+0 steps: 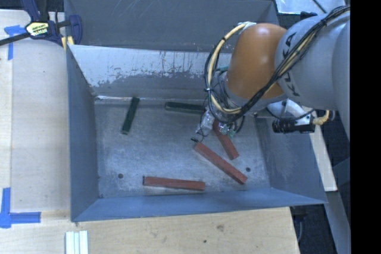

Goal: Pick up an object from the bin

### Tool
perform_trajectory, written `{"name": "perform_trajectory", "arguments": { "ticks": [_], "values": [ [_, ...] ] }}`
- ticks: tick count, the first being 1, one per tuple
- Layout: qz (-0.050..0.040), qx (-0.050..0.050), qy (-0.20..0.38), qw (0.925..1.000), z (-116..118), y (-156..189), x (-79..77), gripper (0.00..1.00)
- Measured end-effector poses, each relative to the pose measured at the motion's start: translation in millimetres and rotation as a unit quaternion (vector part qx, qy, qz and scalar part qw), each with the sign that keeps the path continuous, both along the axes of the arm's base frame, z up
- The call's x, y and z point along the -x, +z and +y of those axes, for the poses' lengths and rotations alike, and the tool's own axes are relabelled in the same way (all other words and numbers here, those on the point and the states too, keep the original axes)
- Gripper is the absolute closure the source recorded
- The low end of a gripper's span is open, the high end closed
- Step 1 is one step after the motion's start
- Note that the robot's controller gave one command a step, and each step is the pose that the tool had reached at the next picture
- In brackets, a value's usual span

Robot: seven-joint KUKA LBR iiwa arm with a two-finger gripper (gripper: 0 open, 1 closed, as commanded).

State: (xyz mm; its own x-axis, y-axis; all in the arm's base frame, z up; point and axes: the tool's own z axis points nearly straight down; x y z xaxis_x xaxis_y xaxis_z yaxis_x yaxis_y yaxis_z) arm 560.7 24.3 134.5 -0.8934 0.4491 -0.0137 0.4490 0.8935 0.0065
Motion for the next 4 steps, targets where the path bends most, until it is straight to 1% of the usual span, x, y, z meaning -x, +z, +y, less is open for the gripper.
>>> {"name": "perform_trajectory", "arguments": {
  "ticks": [1,2,3,4],
  "values": [
    [0.0119,0.000,0.047,0.9988,2.9,23.0,7.7,1.00],
    [0.0099,0.001,0.115,0.9933,-1.9,90.5,48.5,1.00],
    [0.0084,0.001,0.166,0.9860,-19.4,-0.2,56.7,0.00],
    [0.0062,0.001,0.166,0.9861,-19.6,2.8,56.0,0.00]
  ]
}}
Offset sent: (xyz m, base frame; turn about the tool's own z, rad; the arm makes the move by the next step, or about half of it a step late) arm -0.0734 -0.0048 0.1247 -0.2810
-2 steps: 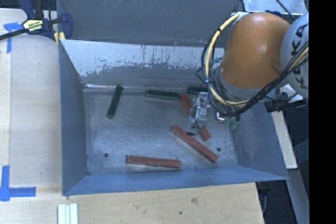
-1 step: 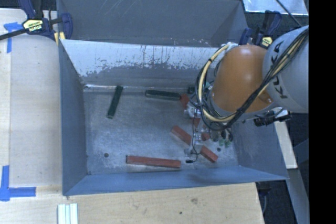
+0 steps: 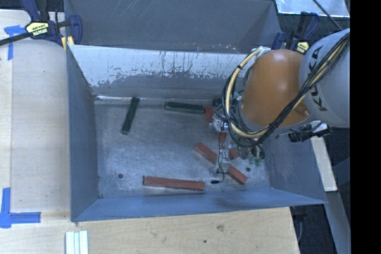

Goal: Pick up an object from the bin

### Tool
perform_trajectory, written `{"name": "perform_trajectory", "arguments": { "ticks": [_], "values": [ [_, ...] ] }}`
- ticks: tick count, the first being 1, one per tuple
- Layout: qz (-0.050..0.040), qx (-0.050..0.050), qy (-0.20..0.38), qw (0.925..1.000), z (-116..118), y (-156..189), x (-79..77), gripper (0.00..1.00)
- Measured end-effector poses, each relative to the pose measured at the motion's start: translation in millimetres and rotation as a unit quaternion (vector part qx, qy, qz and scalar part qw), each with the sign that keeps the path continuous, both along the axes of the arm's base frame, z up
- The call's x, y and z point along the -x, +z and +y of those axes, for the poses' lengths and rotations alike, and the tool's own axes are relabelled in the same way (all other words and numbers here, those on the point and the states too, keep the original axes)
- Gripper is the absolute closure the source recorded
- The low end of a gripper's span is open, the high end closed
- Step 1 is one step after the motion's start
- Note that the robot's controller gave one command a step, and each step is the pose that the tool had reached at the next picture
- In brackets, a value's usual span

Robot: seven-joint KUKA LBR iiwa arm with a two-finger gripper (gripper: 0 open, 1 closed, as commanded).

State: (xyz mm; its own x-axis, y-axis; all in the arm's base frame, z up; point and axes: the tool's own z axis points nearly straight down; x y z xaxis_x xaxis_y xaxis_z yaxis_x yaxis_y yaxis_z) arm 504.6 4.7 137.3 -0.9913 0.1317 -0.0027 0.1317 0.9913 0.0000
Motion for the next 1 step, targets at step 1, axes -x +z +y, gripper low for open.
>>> {"name": "perform_trajectory", "arguments": {
  "ticks": [1],
  "values": [
    [-0.0025,0.000,-0.015,0.9999,-53.6,-66.0,-16.1,1.00]
  ]
}}
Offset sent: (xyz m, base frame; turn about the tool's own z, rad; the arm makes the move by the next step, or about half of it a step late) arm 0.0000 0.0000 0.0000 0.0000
